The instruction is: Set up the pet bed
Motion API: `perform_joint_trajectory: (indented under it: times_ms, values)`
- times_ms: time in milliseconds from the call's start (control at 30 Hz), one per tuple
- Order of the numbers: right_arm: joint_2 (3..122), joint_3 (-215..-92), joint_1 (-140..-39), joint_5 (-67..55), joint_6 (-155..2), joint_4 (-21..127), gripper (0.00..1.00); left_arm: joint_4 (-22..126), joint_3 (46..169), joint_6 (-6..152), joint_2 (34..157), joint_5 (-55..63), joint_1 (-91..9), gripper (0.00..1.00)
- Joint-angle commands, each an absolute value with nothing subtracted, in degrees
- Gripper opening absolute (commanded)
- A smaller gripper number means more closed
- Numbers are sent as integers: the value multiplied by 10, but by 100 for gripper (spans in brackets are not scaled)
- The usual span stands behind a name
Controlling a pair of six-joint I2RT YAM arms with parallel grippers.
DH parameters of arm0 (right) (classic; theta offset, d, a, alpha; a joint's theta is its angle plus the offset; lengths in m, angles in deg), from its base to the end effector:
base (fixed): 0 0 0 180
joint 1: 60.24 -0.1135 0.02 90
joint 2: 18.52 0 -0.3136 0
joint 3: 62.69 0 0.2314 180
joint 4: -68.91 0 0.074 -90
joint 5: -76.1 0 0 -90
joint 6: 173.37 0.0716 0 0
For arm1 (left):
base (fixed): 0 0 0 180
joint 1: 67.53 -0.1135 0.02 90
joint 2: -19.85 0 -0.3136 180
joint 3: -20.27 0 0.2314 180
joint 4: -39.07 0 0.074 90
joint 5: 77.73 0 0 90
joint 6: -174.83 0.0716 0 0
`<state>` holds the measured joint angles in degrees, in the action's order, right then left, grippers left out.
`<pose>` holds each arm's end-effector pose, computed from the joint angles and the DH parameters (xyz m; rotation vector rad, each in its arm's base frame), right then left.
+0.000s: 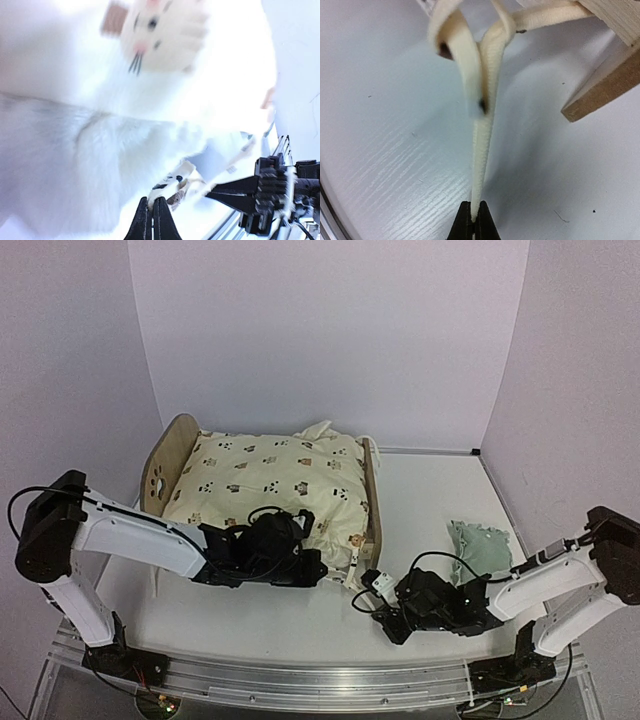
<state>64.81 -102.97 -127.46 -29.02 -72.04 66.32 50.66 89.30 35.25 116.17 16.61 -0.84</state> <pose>0.1151 0.2258 0.1647 -0.9926 2.1435 0.3664 0.1527 -0.3407 0.2278 0.3200 2.4255 -0.9446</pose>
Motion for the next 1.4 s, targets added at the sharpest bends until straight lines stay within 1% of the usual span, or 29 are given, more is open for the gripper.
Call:
perform_joint_trajectory:
  times_ms: [0, 200, 633, 767, 933, 1133, 1367]
  values:
    - [623, -1013, -1278, -313, -719, 651, 0, 567, 921, 373, 1103, 220, -4, 0]
    - [614, -1006, -1278, -308, -729, 643, 0, 597, 960, 403, 1082, 249, -3, 0]
    - [600, -994, -1278, -325, -712, 619, 0, 621, 1090, 476, 1118, 237, 2, 0]
    - [603, -991, -1278, -334, -706, 615, 0, 626, 1141, 504, 1143, 231, 3, 0]
    - [621, -996, -1278, -362, -704, 616, 0, 658, 1240, 551, 1195, 254, 1, 0]
    - [669, -1022, -1278, -392, -718, 620, 0, 684, 1343, 586, 1255, 254, -30, 0]
    - [711, -1030, -1277, -372, -705, 613, 0, 723, 1452, 618, 1316, 259, -60, 0]
